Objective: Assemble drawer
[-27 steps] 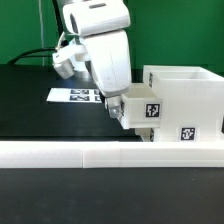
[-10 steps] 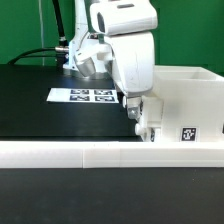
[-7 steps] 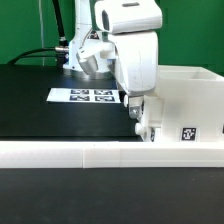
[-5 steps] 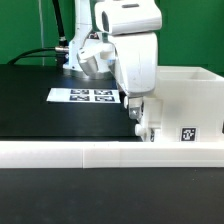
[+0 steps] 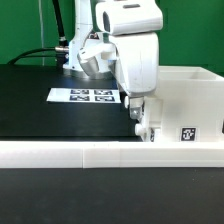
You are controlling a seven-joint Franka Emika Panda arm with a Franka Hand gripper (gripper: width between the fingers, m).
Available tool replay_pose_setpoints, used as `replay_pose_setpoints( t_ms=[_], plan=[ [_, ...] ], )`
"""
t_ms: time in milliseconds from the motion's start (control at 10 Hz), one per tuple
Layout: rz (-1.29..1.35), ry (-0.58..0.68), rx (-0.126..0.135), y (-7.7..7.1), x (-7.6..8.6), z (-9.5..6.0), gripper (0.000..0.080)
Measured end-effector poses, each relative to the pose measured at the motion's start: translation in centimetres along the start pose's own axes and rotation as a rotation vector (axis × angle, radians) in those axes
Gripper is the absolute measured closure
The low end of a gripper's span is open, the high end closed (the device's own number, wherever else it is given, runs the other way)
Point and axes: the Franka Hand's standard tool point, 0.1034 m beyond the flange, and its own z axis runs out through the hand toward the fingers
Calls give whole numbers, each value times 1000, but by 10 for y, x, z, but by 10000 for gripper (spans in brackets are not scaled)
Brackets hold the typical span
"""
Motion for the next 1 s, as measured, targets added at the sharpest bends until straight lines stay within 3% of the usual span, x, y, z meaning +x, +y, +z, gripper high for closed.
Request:
replay_pose_setpoints(
  t_ms=[200,500,800,900,1000],
  plan=[
    [30,1,0,0,17,2,151],
    [49,-21,2,1,15,1,151],
    [-3,-41,-5,2,-39,-8,151],
    [11,-46,-16,2,-49,-14,151],
    [29,-56,-50,1,-55,-25,151]
  ],
)
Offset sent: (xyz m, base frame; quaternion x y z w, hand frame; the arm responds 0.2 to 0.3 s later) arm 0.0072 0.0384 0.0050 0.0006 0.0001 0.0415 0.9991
